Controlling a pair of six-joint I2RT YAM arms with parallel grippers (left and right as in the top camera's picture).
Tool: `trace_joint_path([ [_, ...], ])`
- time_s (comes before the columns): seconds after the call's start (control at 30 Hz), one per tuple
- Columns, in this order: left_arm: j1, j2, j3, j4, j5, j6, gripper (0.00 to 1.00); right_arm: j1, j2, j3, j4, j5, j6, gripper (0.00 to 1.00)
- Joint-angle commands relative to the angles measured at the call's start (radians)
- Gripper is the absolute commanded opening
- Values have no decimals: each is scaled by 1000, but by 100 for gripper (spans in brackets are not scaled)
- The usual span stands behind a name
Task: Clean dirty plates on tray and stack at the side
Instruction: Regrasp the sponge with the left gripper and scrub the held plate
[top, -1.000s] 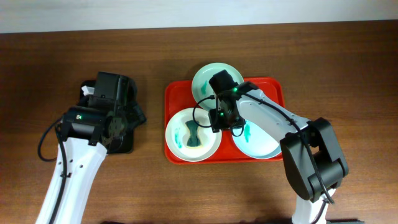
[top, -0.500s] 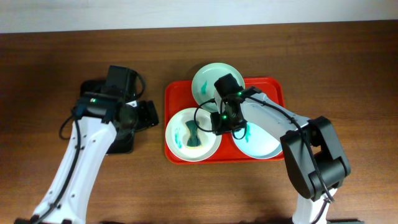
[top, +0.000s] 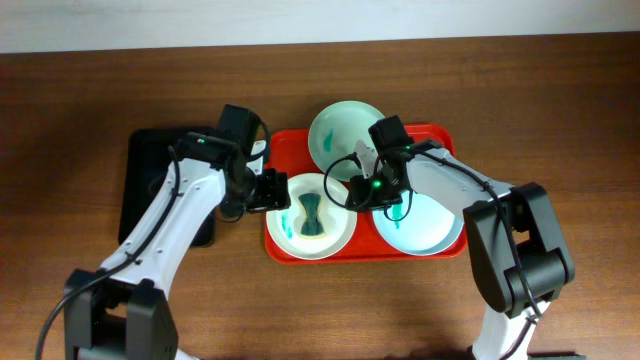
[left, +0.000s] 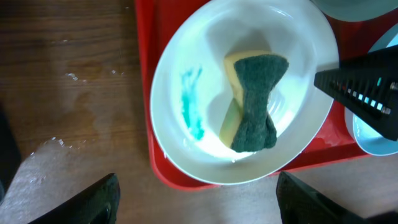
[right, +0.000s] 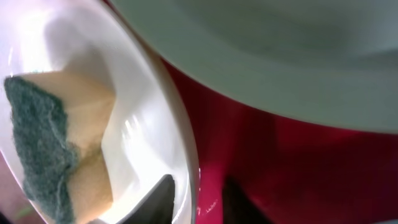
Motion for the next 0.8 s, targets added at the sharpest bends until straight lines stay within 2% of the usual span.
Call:
trace_joint_path([
  [0.0,-12,43,-3,8,21,27,76,1,19,-36,-8,17,-14,18],
  [0.1,-19,55,-3,11,21,31,78,1,19,-36,-5,17,-13,12],
  [0.17,-28,60,-3,17,20,31,78,1,19,-36,-5,16,-13,4],
  [0.4,-80,68,-3,55,19,31,62,1,19,-36,-1,6,-13,4],
  [0.47,-93,79,-3,64,20,30,53,1,19,-36,0,5,-13,4],
  [0.7,-151,173,-3,130,25,-37,43,1,19,-36,-1,6,-5,4],
  [0.77,-167,197,-3,150,38,-39,44,1,19,-32,-2,6,1,4],
])
